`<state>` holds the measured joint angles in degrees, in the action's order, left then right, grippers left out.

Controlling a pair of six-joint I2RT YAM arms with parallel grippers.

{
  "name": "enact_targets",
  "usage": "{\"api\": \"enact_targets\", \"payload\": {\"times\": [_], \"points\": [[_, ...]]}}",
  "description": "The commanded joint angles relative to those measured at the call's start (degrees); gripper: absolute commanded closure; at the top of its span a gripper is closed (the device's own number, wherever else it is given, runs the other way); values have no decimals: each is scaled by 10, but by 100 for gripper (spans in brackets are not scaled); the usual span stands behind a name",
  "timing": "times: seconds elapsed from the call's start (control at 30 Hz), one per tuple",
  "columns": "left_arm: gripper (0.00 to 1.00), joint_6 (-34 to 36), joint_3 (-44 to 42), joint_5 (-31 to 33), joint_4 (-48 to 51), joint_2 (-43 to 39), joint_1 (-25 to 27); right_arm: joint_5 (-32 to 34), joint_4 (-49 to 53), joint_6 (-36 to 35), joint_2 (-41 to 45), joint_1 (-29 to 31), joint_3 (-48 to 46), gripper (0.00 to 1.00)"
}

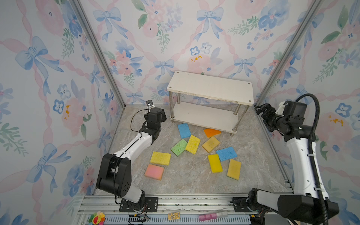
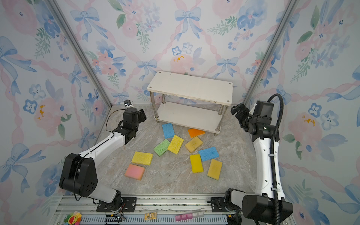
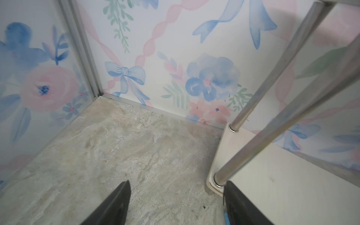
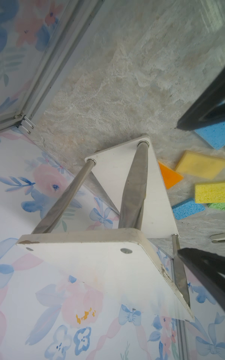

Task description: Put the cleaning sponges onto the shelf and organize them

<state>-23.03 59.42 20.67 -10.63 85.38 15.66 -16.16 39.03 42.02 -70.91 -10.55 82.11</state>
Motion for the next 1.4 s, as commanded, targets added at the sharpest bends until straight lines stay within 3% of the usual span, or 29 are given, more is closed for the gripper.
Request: {"api": "enact_targets", "payload": {"times": [0.0,0.13,0.2,0.3,0.43,0.57,0.7,0.93,1.2,1.37], "points": [[17,-15,-13,-217,-29,-33,-40,-47,-31,20,-14,9,6,3],[12,-131,-18,-468,-107,-22,-140,-81,-22,27,-39,2,65,3],[3,-181,11,-532,-127,3,-165,-85,21,19,-73,-1,121,3],[2,-226,88,-590,-136,52,-171,-84,46,5,-110,-2,177,3],[2,-310,169,-625,-194,130,-174,-95,29,15,-149,-8,210,3],[2,-461,258,-666,-339,243,-178,-110,12,25,-193,-7,244,3],[2,-569,314,-650,-444,312,-169,-128,26,25,-234,-4,289,3],[2,-569,378,-677,-453,354,-111,-138,77,3,-306,16,372,3],[2,-545,378,-719,-455,350,-86,-148,136,-11,-370,43,463,3],[2,-535,335,-732,-456,307,-79,-151,172,-19,-397,62,514,3]]}}
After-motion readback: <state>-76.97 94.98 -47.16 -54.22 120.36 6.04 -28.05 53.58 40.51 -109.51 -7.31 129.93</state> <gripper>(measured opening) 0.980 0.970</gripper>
